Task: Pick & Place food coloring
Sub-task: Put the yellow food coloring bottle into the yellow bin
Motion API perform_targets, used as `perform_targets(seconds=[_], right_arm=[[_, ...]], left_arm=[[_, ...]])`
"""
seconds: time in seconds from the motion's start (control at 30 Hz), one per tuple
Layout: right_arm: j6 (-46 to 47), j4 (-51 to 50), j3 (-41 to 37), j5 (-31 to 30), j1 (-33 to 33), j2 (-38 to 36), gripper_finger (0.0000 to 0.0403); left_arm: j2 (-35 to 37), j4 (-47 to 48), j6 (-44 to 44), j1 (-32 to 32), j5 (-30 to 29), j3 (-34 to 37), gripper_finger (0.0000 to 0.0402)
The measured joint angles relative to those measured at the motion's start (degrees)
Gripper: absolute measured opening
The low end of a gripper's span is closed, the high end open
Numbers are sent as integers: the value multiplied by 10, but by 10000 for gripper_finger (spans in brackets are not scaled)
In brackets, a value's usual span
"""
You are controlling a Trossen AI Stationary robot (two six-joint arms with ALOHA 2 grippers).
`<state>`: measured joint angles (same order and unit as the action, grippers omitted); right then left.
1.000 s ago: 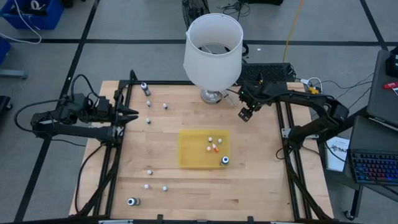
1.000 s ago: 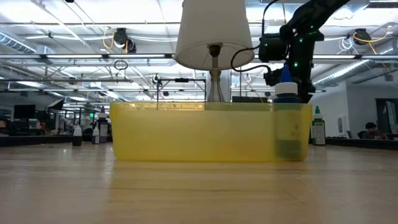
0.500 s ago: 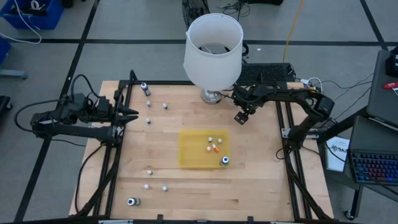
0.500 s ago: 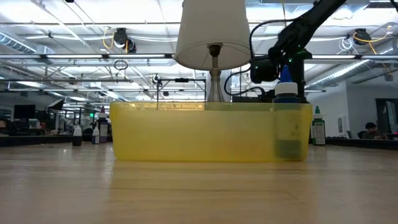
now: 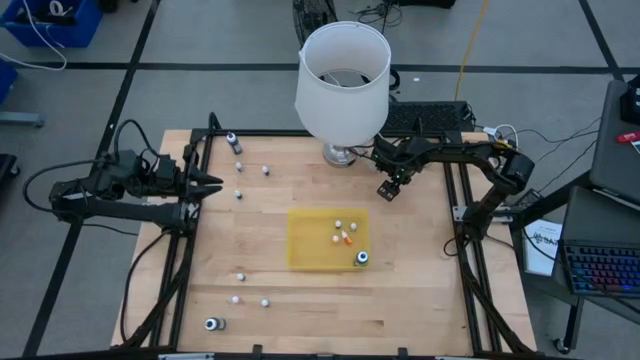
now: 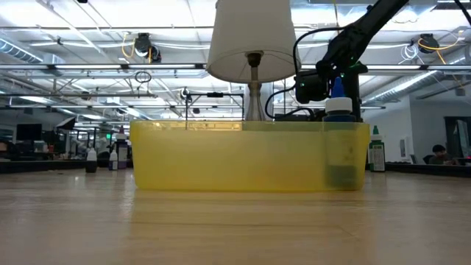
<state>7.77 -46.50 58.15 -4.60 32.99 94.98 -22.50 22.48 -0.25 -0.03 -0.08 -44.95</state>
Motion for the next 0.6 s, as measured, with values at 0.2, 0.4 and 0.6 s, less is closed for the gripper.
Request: perform_targets(seconds=[0.2, 0.4, 0.6], right_arm=[[0, 0, 0, 0, 0, 0, 220], [0, 0, 0, 0, 0, 0, 180], [0, 0, 0, -3, 0, 0, 135]], left_arm=[[0, 0, 0, 0, 0, 0, 67], [0, 0, 0, 0, 0, 0, 67], [0, 0, 0, 0, 0, 0, 67]])
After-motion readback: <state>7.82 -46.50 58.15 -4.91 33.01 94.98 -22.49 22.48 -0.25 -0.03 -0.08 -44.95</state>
